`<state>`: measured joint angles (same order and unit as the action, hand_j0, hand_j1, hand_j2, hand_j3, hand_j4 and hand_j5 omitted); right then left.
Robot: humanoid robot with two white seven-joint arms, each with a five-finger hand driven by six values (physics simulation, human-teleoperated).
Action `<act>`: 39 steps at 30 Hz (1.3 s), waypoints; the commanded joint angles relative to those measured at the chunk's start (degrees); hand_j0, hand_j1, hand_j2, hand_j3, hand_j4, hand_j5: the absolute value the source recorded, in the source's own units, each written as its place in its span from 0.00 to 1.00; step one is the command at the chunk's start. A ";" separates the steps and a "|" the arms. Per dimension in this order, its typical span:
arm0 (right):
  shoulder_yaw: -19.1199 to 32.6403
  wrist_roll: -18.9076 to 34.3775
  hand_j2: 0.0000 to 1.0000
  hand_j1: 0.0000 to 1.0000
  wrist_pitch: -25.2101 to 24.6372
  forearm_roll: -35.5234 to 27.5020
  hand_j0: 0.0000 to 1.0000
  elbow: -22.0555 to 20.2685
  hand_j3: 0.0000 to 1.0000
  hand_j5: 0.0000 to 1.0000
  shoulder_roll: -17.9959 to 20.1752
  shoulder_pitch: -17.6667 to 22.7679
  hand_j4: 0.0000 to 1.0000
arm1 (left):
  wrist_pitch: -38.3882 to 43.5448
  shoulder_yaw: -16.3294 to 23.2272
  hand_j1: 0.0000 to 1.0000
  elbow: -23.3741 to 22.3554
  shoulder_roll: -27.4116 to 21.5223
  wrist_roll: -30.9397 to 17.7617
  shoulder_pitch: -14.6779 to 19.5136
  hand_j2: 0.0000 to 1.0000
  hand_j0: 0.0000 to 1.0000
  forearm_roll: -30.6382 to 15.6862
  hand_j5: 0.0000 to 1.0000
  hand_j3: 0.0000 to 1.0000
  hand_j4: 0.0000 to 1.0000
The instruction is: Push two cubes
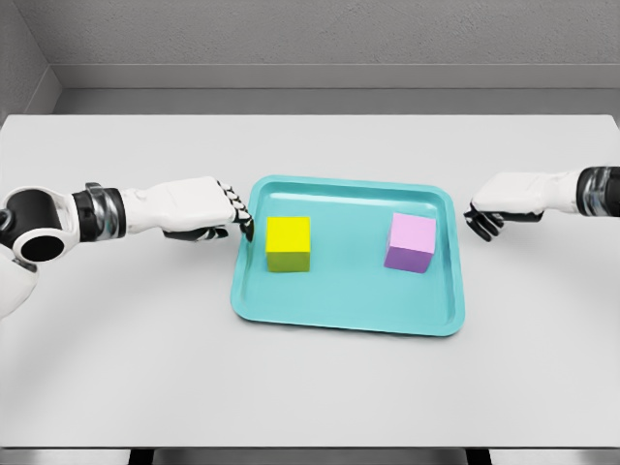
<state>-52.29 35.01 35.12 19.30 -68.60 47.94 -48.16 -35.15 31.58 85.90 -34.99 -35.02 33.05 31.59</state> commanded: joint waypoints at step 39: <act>-5.90 -0.01 0.12 0.12 -0.12 0.56 0.12 -3.20 0.12 0.12 -1.09 -2.02 0.12 | 0.15 0.77 0.74 1.29 2.30 0.02 0.18 0.74 0.74 -1.35 0.74 0.74 0.74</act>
<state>-57.99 35.01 35.12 20.10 -71.79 46.92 -50.27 -35.13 32.54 87.02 -32.61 -35.02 33.13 30.69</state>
